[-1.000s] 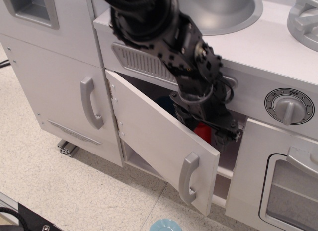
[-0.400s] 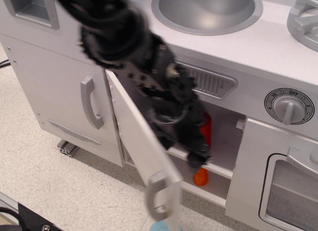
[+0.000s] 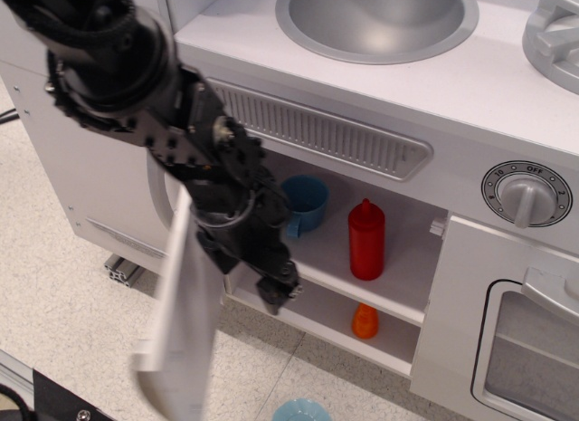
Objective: Open cabinet
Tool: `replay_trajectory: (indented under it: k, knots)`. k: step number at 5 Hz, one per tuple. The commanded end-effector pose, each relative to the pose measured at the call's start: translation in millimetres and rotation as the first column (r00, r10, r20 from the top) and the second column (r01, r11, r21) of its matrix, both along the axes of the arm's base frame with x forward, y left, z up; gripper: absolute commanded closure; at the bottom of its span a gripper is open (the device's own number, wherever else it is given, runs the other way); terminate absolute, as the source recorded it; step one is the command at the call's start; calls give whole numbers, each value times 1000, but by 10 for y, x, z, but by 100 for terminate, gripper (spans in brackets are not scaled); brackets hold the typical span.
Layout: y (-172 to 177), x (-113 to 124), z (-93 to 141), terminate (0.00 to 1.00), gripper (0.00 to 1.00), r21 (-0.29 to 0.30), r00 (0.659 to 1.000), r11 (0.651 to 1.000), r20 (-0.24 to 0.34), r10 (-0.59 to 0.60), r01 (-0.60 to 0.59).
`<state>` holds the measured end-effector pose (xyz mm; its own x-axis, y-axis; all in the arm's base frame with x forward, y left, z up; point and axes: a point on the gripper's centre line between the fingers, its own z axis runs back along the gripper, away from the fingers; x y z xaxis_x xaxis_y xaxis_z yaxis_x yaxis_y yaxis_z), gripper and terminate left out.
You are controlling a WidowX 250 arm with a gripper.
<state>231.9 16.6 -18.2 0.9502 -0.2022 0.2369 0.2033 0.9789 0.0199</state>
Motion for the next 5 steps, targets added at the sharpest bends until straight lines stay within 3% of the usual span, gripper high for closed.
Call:
replay_trajectory:
  k: [1,2,4,5]
  knots:
    - [487,-42,15,0,0,58,997,996,15,71,-71]
    - [613,-12,60,0,0,53,995,994,-12,99,-98]
    - [613,-12,60,0,0,53,995,994,-12,99,-98]
    - [613,-12,60,100,0,53,995,994,-12,99,-98]
